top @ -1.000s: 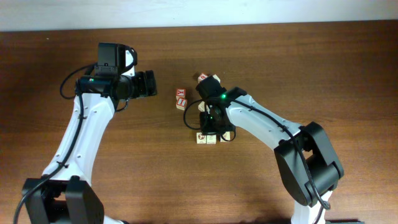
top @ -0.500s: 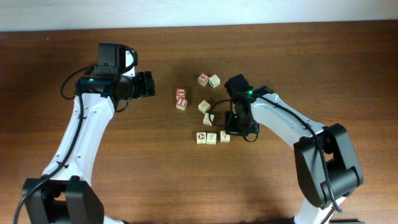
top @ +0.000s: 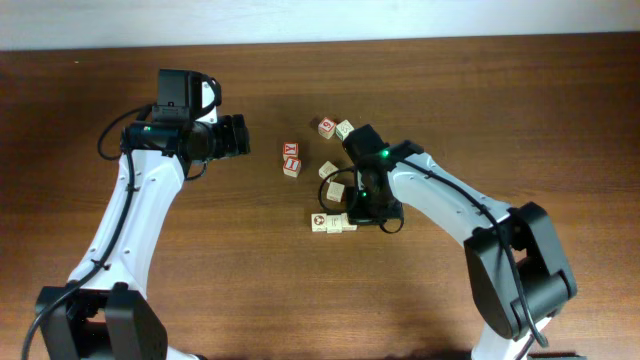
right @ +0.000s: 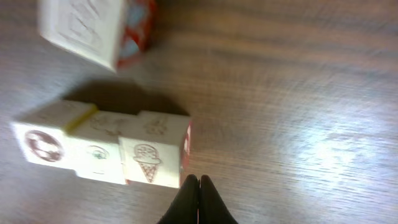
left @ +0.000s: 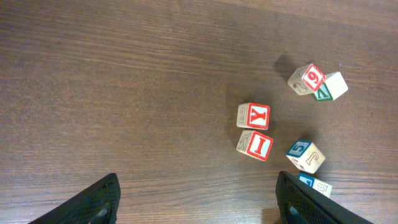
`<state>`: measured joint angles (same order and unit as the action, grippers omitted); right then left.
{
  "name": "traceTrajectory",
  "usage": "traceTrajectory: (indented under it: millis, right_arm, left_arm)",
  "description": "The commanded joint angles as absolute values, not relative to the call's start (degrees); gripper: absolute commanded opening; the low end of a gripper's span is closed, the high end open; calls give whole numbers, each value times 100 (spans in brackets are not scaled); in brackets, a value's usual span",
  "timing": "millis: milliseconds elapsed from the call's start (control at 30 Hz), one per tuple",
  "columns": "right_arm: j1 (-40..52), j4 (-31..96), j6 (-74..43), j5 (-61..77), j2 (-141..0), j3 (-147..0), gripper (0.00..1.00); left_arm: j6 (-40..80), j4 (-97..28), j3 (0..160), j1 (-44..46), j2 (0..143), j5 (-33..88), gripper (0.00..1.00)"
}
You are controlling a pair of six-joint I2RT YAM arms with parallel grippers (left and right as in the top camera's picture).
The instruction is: Rotate 3 blocks
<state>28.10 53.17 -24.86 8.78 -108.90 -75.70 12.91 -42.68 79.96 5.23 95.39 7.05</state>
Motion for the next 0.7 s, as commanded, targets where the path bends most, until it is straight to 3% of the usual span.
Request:
traceTrajectory:
  millis: [0, 233, 300, 667]
  right_arm:
    - [3068, 5472, -2495, 888, -10744, -7979, 4]
    - [4086, 5417, -4128, 856, -10875, -7511, 4]
    - [4091, 5231, -4143, 836, -11004, -7476, 4]
    - [3745, 4866, -4121, 947, -11369, -7478, 4]
  left_arm:
    - [1280, -4211, 8066, 526, 9570, 740, 79]
    - [1282, -4167, 8066, 521, 9570, 316, 82]
    - [1282, -4169, 8066, 521, 9570, 318, 87]
    - [1282, -4213, 8066, 521, 9570, 364, 88]
